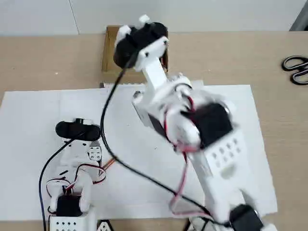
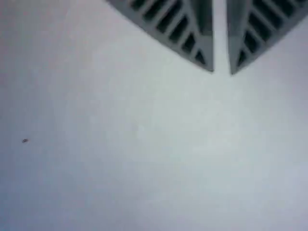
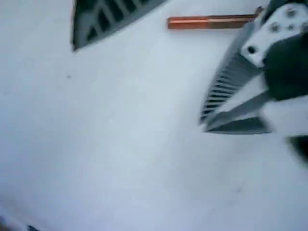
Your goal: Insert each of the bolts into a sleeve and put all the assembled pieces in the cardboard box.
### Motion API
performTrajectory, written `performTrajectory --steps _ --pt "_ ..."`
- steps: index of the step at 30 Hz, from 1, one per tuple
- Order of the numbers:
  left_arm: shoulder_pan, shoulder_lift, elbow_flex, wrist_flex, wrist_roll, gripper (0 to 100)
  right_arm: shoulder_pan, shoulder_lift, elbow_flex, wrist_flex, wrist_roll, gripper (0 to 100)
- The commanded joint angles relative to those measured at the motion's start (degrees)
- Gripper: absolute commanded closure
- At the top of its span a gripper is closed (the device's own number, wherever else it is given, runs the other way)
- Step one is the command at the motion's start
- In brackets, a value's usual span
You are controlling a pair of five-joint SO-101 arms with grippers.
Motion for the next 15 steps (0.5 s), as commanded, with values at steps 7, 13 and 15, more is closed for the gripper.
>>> performTrajectory --steps 7,13,15 --pt "-0.4 -0.6 -0.5 0.1 -0.2 99 -0.5 -12.3 -1.2 5.8 -6.9 81.4" --pt "-0.4 -0.6 -0.5 0.1 -0.2 99 -0.5 -19.0 5.3 5.8 -7.0 81.5" --pt "-0.4 -0.6 -0.5 0.1 -0.2 99 -0.5 -20.5 8.7 5.8 -6.8 81.5"
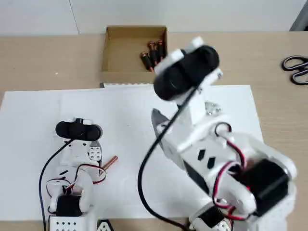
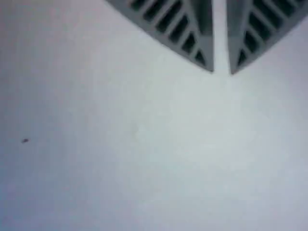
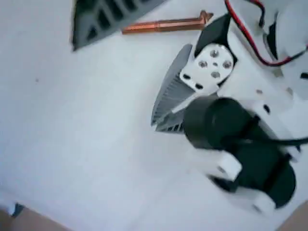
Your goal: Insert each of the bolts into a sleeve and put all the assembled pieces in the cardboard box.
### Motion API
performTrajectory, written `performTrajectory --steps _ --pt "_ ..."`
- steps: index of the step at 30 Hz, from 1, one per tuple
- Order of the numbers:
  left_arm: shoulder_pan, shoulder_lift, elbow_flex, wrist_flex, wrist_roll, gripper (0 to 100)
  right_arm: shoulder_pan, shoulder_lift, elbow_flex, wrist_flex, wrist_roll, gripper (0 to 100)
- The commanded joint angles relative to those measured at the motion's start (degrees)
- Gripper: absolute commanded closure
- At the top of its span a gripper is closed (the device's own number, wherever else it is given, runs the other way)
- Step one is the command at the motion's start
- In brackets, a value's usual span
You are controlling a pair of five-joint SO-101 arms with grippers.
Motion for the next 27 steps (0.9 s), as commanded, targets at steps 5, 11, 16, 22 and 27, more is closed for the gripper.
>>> performTrajectory --steps 5,11,16,22,27 --pt "-0.4 -0.6 -0.5 0.1 -0.2 99 -0.1 -5.5 12.7 0.1 -0.6 81.5" --pt "-0.4 -0.6 -0.5 0.1 -0.2 99 -0.1 -6.9 18.7 -0.4 -4.9 81.5" --pt "-0.4 -0.6 -0.5 0.1 -0.2 99 -0.1 -6.6 19.5 -0.5 -6.4 81.5" --pt "-0.4 -0.6 -0.5 0.1 -0.2 99 -0.1 0.0 22.7 -1.4 -16.5 81.6" --pt "-0.4 -0.6 -0.5 0.1 -0.2 99 0.0 3.6 22.7 -1.3 -21.4 81.6"
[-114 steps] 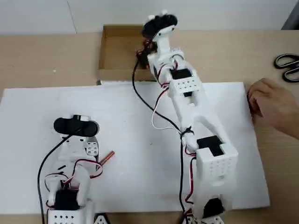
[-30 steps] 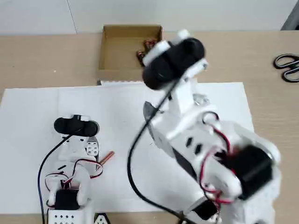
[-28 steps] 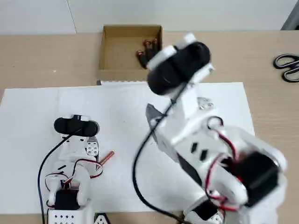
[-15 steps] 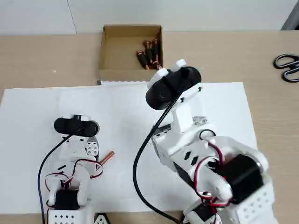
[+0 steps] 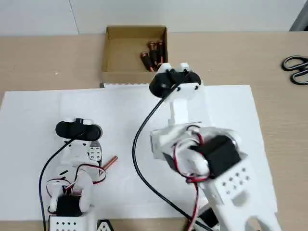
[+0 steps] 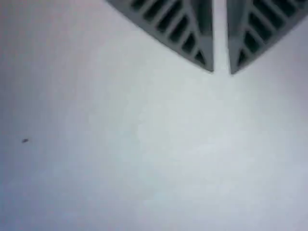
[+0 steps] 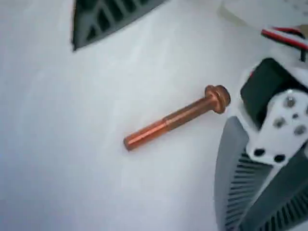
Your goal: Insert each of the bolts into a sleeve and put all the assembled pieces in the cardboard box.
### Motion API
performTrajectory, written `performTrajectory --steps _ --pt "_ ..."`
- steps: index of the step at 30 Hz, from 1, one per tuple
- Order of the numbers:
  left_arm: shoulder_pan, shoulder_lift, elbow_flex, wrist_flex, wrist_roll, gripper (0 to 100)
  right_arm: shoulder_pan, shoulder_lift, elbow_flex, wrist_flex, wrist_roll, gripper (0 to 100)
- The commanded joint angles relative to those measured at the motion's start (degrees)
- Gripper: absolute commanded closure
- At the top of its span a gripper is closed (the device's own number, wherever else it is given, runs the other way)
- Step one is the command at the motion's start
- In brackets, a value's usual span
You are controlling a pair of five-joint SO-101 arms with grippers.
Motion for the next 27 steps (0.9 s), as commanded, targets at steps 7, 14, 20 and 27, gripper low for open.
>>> performTrajectory --steps 7,14,20,27 --pt "-0.4 -0.6 -0.5 0.1 -0.2 99 6.8 1.4 0.5 -1.0 -2.0 81.6" --pt "-0.4 -0.6 -0.5 0.1 -0.3 99 7.3 4.3 0.7 -2.5 -2.2 81.6" --pt "-0.4 -0.6 -0.5 0.1 -0.3 99 7.0 12.6 0.2 -3.0 -7.9 81.6" --pt "-0.4 -0.6 -0.5 0.1 -0.3 99 7.0 18.0 -0.4 -9.0 -8.8 81.6"
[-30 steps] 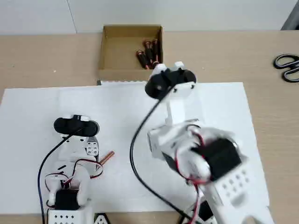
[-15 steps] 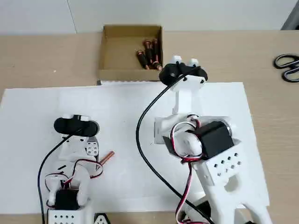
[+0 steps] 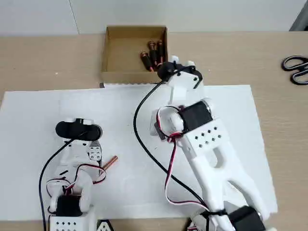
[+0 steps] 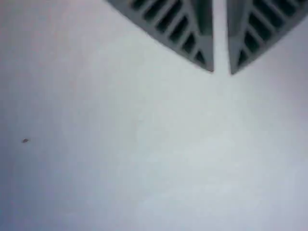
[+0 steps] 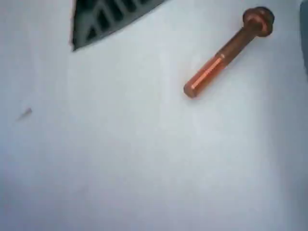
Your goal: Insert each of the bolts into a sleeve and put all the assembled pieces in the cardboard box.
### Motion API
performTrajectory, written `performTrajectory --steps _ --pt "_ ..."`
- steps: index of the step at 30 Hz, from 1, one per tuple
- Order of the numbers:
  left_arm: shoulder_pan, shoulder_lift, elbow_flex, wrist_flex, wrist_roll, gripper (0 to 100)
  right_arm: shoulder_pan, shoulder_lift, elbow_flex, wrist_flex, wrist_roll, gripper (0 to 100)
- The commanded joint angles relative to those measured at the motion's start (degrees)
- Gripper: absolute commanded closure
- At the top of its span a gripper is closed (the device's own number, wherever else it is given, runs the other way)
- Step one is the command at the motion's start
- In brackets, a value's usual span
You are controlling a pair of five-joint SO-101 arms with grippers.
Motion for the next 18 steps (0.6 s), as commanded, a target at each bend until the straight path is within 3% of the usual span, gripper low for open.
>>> performTrajectory --steps 1,18 --pt "-0.4 -0.6 -0.5 0.1 -0.3 99 0.4 1.5 -1.6 -2.7 -0.4 81.6" --pt "-0.4 -0.6 -0.5 0.1 -0.3 99 4.1 15.7 -2.5 -8.2 -8.5 81.3"
